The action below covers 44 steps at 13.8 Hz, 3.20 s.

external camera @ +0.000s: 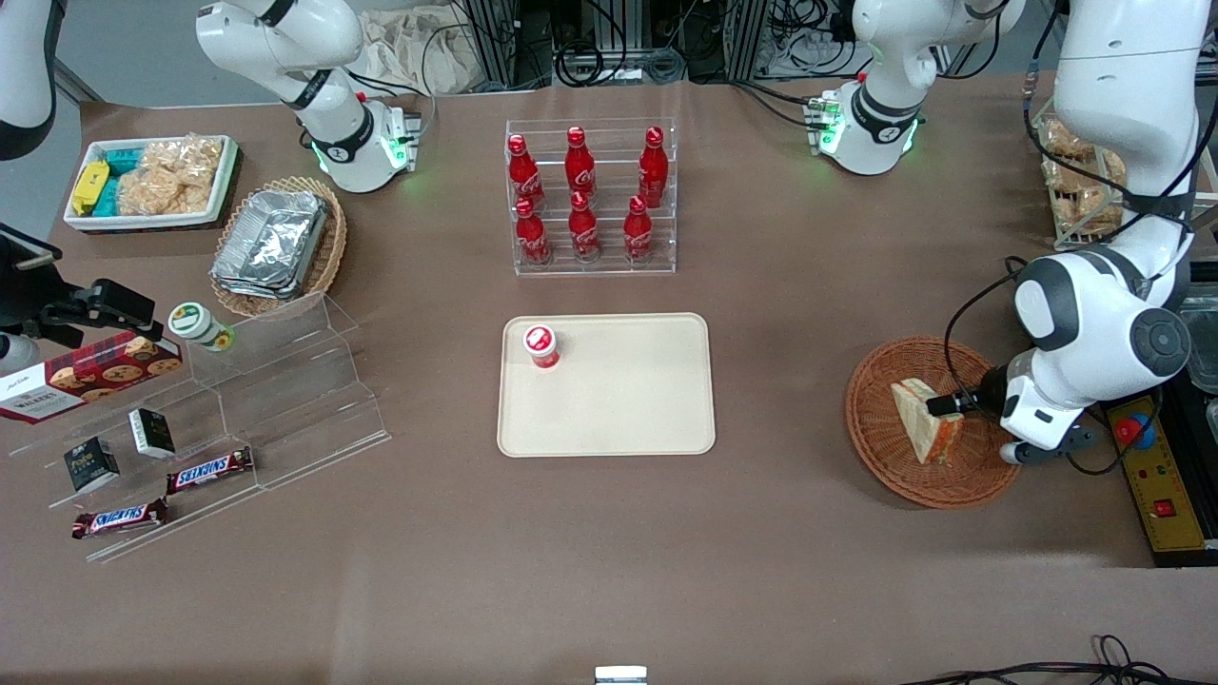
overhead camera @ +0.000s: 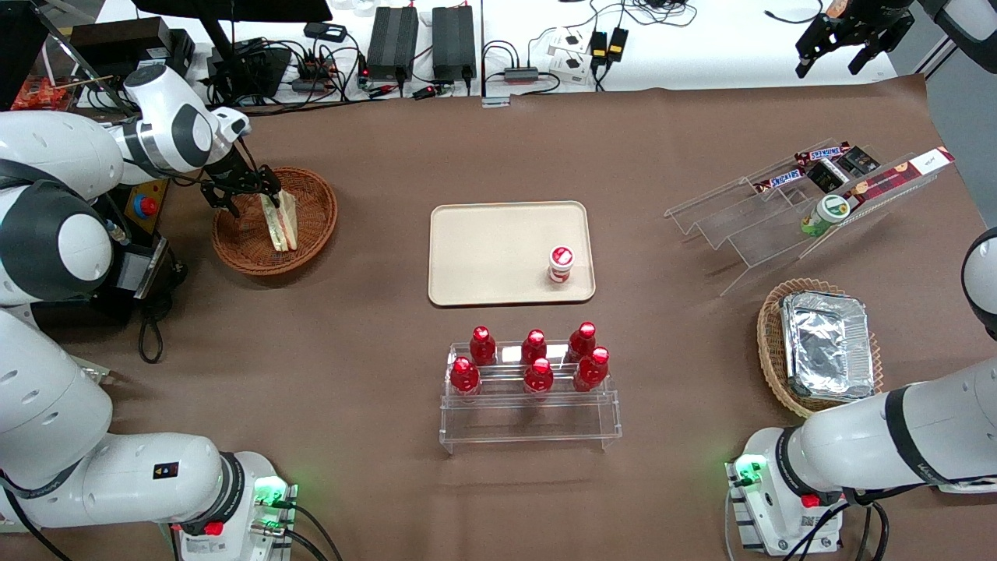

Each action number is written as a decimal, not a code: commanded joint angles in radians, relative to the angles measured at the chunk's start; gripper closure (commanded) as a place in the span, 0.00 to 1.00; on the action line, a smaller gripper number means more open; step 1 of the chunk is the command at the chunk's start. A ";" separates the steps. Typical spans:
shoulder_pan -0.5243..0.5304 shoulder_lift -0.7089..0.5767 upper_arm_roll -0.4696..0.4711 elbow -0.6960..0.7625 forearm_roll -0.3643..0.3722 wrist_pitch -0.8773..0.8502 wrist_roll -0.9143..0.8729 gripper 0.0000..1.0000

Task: Place sandwich from basket to tray
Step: 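Move the left gripper down over the wrapped sandwich in the wicker basket, then close the left gripper on the wrapped sandwich, then lift the sandwich out of the basket and carry it toward the white tray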

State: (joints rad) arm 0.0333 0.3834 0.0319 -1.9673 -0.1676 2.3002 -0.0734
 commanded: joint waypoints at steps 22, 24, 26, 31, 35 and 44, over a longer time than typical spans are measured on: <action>-0.007 0.025 -0.029 -0.013 -0.021 0.140 0.054 0.00; -0.004 0.023 -0.029 -0.031 -0.009 0.168 0.054 0.17; -0.003 0.022 -0.029 -0.031 -0.012 0.168 0.044 0.56; -0.009 -0.069 -0.030 0.036 -0.009 0.028 -0.002 1.00; -0.015 -0.176 -0.036 0.284 0.063 -0.463 -0.008 1.00; -0.415 -0.190 -0.079 0.574 0.143 -0.851 -0.572 1.00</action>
State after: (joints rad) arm -0.2830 0.1552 -0.0564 -1.4294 -0.0478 1.4623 -0.5174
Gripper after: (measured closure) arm 0.846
